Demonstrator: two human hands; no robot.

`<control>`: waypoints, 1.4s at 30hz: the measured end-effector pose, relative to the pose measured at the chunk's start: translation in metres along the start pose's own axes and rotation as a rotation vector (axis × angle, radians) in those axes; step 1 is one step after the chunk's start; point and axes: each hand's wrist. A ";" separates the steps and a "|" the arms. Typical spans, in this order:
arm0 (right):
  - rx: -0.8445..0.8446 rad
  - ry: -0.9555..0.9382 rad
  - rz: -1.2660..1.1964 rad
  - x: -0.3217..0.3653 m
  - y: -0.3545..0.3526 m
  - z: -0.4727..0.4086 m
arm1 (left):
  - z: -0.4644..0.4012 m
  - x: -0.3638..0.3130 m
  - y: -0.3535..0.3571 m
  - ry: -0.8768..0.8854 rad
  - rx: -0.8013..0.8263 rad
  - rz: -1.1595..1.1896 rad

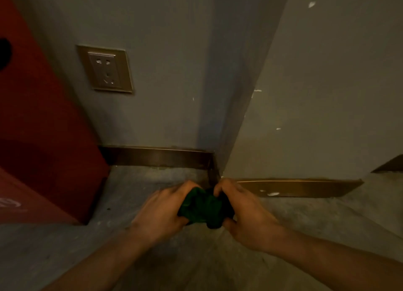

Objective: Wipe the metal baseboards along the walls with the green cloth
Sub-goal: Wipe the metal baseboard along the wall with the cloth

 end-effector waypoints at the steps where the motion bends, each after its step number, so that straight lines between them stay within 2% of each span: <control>1: -0.007 0.017 0.011 -0.002 0.001 0.003 | 0.000 -0.001 0.000 0.007 0.011 -0.045; 6: -0.001 0.007 0.307 -0.017 -0.010 0.023 | -0.009 -0.024 0.003 0.049 0.134 -0.226; 10: 0.038 -0.008 0.522 -0.027 -0.029 0.043 | -0.027 -0.048 0.010 0.067 0.163 -0.258; 16: 0.104 -0.038 0.630 -0.035 -0.057 0.064 | -0.052 -0.070 0.018 0.171 0.221 -0.373; 23: 0.092 -0.084 0.601 -0.044 -0.076 0.055 | -0.080 -0.091 0.000 0.200 0.306 -0.528; 28: 0.036 -0.086 0.574 -0.076 -0.090 0.071 | -0.095 -0.113 0.027 0.110 0.270 -0.478; 32: 0.115 -0.107 0.566 -0.113 -0.073 0.091 | -0.092 -0.122 0.078 -0.024 0.199 -0.412; 36: 0.155 -0.223 0.597 -0.141 -0.059 0.098 | -0.086 -0.122 0.122 -0.154 0.094 -0.302; 42: 0.178 -0.147 0.616 -0.169 -0.024 0.092 | -0.094 -0.106 0.158 -0.210 -0.047 -0.224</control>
Point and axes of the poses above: each hand's wrist, its own z-axis away from the middle knuckle, its own y-axis out of the palm, x = y × z, and after that the axes turned 7 degrees about z, right-handed
